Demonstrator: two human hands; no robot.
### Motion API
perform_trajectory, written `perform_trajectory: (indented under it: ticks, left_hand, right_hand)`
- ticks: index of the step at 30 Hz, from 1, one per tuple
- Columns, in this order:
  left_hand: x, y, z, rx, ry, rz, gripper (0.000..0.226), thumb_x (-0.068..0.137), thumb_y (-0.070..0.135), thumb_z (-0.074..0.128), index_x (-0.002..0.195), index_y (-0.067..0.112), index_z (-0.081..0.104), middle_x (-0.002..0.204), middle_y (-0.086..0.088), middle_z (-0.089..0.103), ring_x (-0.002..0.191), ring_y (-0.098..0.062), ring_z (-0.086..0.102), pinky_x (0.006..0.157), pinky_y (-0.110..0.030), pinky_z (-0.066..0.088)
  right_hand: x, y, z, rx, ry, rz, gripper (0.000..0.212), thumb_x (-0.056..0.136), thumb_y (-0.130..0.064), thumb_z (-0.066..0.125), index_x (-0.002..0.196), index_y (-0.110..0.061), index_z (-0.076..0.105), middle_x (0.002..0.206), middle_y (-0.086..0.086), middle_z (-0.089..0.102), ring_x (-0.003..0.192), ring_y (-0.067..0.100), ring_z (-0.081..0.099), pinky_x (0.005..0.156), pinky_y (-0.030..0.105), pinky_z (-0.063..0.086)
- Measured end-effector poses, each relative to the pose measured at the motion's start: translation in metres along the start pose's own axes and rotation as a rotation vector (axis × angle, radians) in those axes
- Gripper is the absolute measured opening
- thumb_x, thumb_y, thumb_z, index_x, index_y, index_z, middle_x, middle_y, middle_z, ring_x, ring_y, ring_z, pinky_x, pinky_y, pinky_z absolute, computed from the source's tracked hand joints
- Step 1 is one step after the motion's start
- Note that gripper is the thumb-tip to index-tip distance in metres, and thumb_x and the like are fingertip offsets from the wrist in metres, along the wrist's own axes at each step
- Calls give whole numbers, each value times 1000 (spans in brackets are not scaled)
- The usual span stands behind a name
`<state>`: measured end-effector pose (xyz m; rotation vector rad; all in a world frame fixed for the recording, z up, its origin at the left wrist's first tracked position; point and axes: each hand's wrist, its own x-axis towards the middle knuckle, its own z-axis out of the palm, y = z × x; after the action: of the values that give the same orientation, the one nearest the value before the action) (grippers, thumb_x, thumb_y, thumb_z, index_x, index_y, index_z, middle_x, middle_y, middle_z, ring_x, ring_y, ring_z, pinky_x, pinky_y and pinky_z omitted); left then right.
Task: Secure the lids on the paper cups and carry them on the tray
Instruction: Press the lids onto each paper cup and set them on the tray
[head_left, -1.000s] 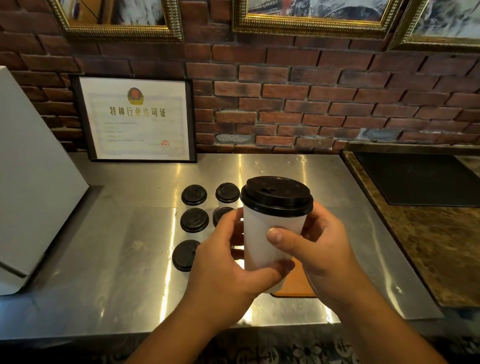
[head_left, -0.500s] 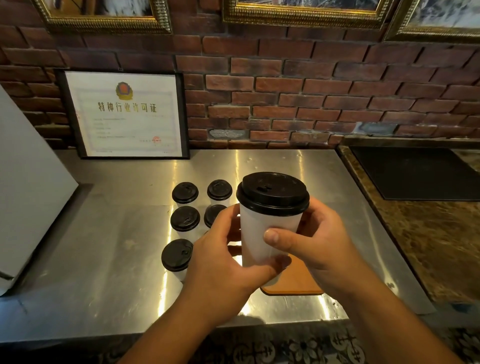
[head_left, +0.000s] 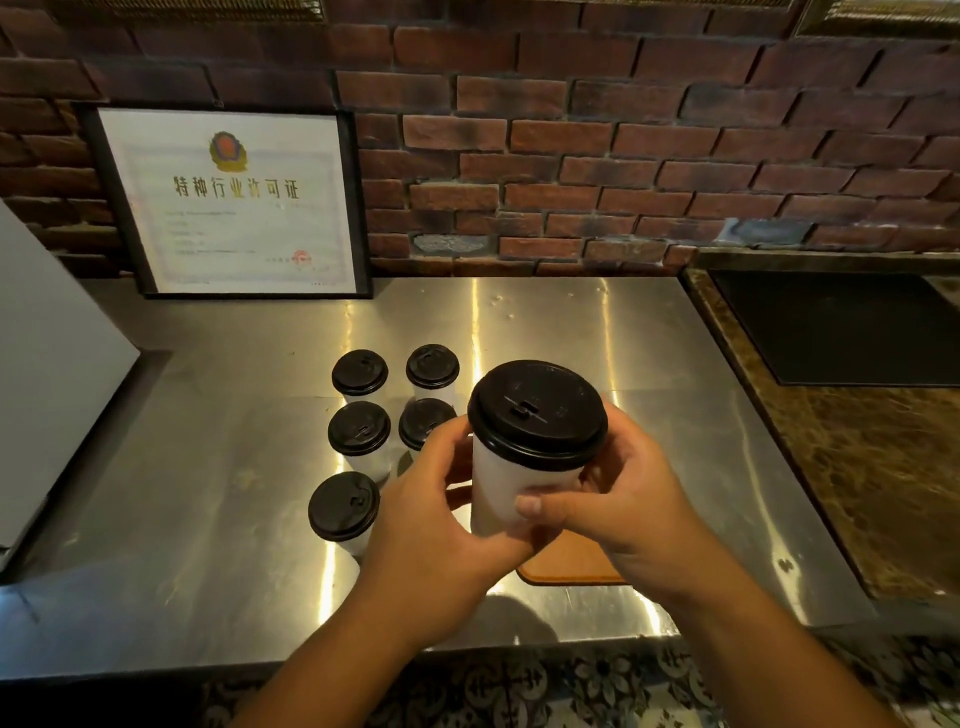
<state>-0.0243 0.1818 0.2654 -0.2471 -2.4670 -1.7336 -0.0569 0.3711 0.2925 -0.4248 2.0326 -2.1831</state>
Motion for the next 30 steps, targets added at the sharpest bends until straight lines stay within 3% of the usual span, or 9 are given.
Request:
perform_trajectory:
  ticks: [4, 7, 9, 12, 15, 21, 23, 26, 30]
  left_hand:
    - [5, -20, 2, 37, -58, -63, 86, 69, 58, 90, 143, 53, 47, 132, 26, 65, 123, 0, 62, 94, -20, 57]
    - [5, -43, -5, 53, -58, -167, 83, 69, 67, 85, 143, 52, 50, 128, 30, 65, 121, 3, 62, 93, -14, 54]
    - [-2, -67, -10, 78, -42, -255, 67, 73, 67, 80, 135, 49, 60, 120, 29, 68, 112, 0, 66, 92, -16, 55]
    - [-24, -115, -17, 175, -45, -430, 37, 84, 48, 83, 118, 44, 69, 106, 24, 72, 100, -5, 70, 88, -30, 61]
    - [-52, -162, -28, 356, -97, -615, 30, 89, 38, 83, 117, 36, 73, 101, 17, 74, 96, -5, 70, 89, -35, 61]
    - [-74, -217, -67, 575, -81, -901, 57, 86, 42, 86, 134, 18, 66, 124, -1, 64, 112, -19, 60, 107, -43, 50]
    - [-70, -226, -79, 652, -105, -899, 88, 76, 55, 89, 147, 17, 54, 143, -6, 57, 129, -26, 54, 113, -47, 45]
    - [-65, -232, -83, 802, -221, -900, 128, 65, 87, 74, 163, 21, 27, 167, -5, 28, 150, -27, 33, 121, -49, 39]
    - [-69, -240, -74, 835, -257, -888, 141, 64, 98, 61, 169, 25, 3, 176, -5, 1, 160, -29, 12, 127, -47, 30]
  right_hand:
    - [7, 26, -8, -53, 33, 14, 73, 68, -18, 96, 129, -44, 67, 128, -6, 73, 125, 16, 68, 92, 24, 60]
    - [18, 44, -20, -118, 72, 53, 69, 64, -26, 97, 124, -47, 69, 124, -6, 75, 122, 16, 69, 96, 26, 60]
    - [27, 58, -33, -125, 99, 89, 70, 61, -27, 98, 122, -46, 70, 123, -6, 75, 120, 14, 70, 98, 28, 60]
    - [45, 82, -57, -162, 122, 147, 78, 64, -20, 101, 133, -30, 65, 125, -1, 74, 122, 18, 68, 104, 42, 59]
    - [68, 109, -79, -230, 133, 213, 83, 66, -17, 100, 139, -23, 61, 129, -2, 72, 124, 19, 67, 107, 51, 57]
    - [111, 165, -107, -279, 145, 311, 91, 51, -39, 99, 134, -37, 61, 126, -10, 73, 120, 13, 68, 105, 49, 59]
    - [123, 185, -113, -296, 150, 340, 95, 52, -40, 99, 137, -34, 59, 128, -8, 71, 124, 18, 66, 105, 54, 57]
    - [139, 209, -121, -331, 143, 361, 97, 53, -43, 99, 140, -37, 56, 134, -8, 68, 130, 23, 62, 106, 59, 55]
    - [155, 235, -130, -338, 147, 401, 96, 54, -44, 99, 139, -45, 55, 135, -12, 67, 132, 22, 60, 108, 58, 54]
